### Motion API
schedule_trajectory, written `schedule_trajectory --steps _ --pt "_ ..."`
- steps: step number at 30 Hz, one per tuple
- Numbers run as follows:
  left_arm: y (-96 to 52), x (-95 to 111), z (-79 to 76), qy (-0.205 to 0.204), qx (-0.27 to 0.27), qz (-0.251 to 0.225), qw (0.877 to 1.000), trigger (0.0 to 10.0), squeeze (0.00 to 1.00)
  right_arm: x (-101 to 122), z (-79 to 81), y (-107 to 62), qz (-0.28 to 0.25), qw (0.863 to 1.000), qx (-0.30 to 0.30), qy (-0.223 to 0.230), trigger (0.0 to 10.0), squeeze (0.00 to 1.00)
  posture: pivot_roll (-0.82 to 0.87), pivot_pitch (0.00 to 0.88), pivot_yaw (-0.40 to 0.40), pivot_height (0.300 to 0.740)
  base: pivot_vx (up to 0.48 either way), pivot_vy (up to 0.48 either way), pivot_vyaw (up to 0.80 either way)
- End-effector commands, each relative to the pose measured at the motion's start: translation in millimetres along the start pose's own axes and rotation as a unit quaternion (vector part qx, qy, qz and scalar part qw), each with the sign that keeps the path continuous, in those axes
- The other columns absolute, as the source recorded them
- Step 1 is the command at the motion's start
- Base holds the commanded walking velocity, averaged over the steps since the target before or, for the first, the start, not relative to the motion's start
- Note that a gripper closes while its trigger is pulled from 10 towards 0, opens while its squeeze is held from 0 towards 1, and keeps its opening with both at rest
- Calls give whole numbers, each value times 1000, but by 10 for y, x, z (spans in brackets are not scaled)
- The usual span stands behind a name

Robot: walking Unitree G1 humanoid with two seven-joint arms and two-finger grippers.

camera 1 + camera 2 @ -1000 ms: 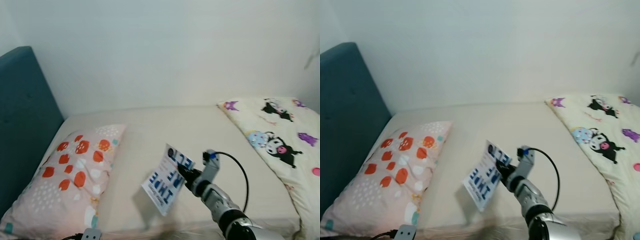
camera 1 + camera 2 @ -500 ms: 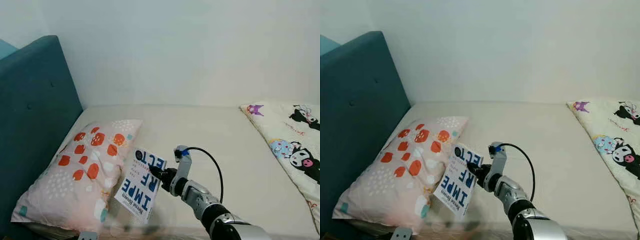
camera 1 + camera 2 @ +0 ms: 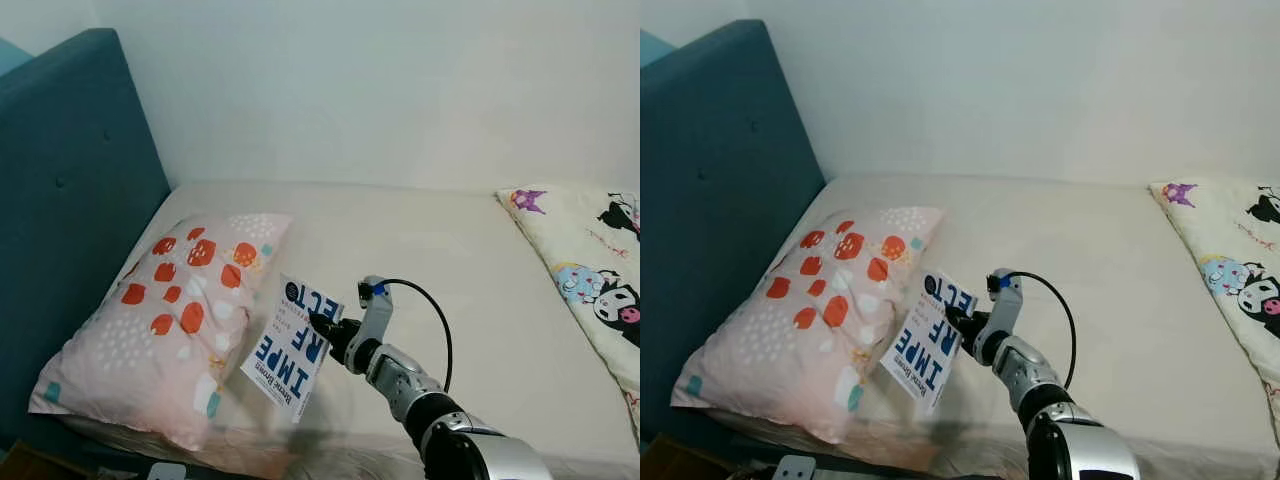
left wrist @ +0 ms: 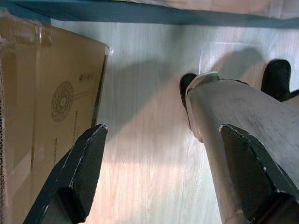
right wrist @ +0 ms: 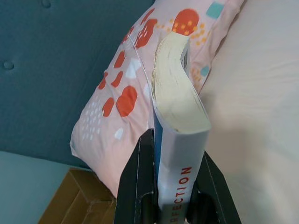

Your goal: Clean up the room

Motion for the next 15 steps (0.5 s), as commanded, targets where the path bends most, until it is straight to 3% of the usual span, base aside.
schedule_trajectory --steps 1,15 --pt "-30 -169 -55 -3 -7 23 1000 10000 0 57 34 12 -16 1000 9 12 10000 0 103 154 -41 660 0 0 0" --pt "-58 -256 -9 -13 -1 23 1000 10000 0 112 10 11 -31 999 0 33 10000 0 133 181 -39 595 0 0 0"
Point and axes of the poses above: a point about 5 cm out from each wrist's last joint towards the gripper, its own y axis pointing out of the wrist towards the gripper, its own x axis along the axis of the wrist's last joint, z = x × y, the point moved 5 cm from there along y, pointing out of the wrist towards the gripper, and after that the axes turned 8 degrees about y, right-handed, at the moved point
